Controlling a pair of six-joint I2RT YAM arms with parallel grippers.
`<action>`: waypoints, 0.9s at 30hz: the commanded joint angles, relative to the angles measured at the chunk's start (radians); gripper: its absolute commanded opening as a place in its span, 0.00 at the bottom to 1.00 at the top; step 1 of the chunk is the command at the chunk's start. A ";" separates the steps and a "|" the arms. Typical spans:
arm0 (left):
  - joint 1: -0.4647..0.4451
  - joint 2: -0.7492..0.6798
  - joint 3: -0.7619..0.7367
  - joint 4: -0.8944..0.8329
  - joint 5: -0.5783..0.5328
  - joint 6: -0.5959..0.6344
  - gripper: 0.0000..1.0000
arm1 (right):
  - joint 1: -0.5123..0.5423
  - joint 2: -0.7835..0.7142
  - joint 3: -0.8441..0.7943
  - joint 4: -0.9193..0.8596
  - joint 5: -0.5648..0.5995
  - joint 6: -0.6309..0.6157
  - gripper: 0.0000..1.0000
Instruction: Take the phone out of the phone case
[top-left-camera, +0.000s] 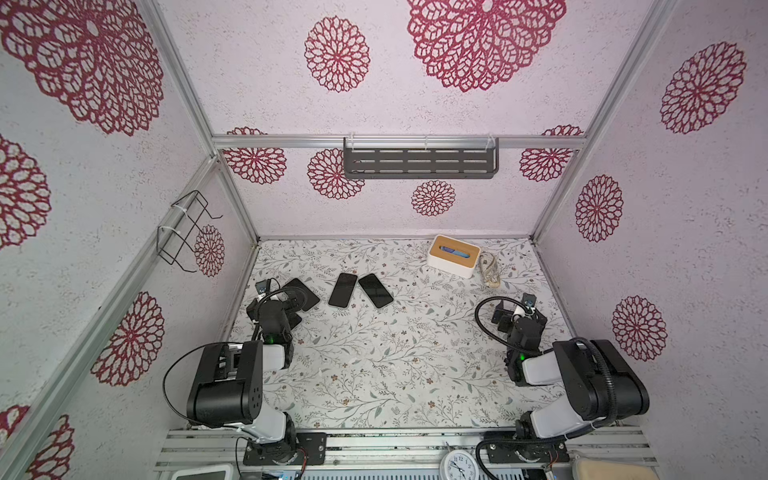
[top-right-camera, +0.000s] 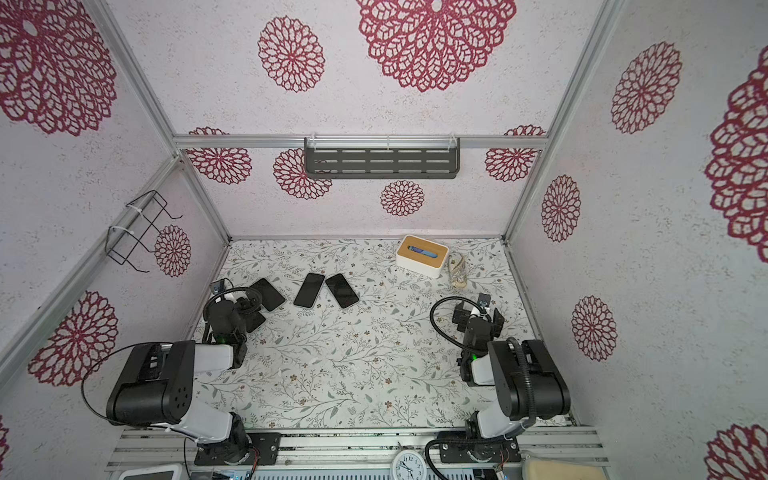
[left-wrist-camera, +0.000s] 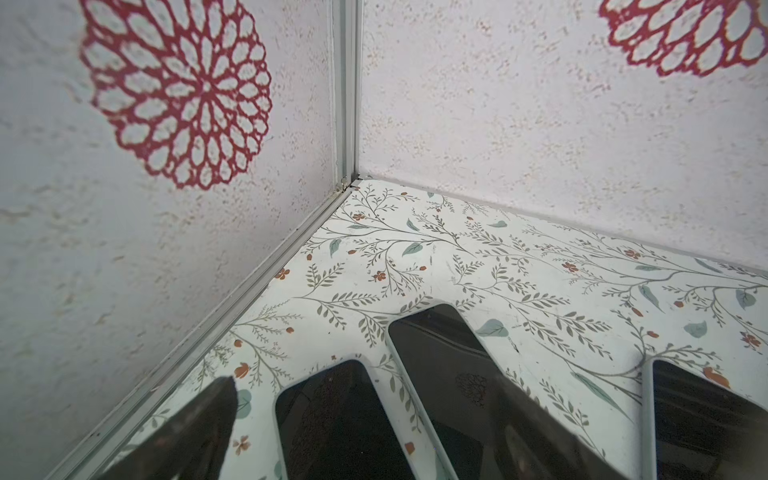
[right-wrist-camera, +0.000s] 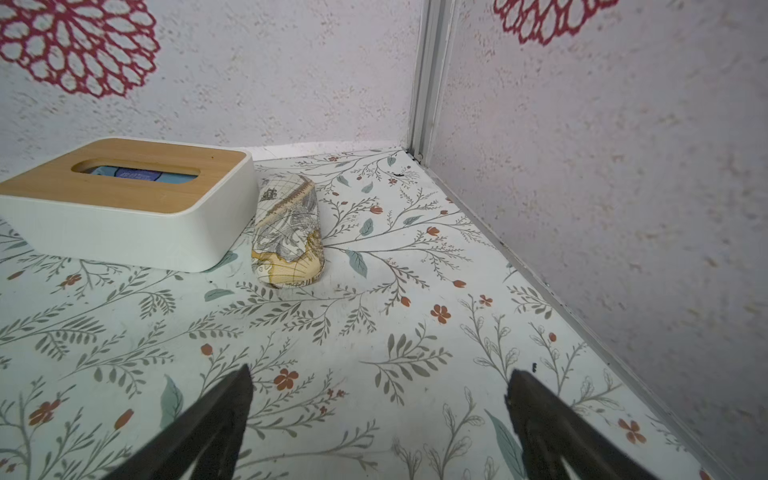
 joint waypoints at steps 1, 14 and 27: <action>-0.001 0.007 -0.006 0.030 -0.005 0.014 0.97 | 0.000 0.000 0.005 0.042 0.013 -0.005 0.99; 0.006 0.007 -0.003 0.023 0.007 0.010 0.97 | -0.006 -0.002 0.011 0.032 0.002 0.002 0.99; -0.010 -0.022 -0.034 0.060 0.001 0.028 0.97 | 0.008 -0.030 -0.023 0.075 -0.069 -0.052 0.99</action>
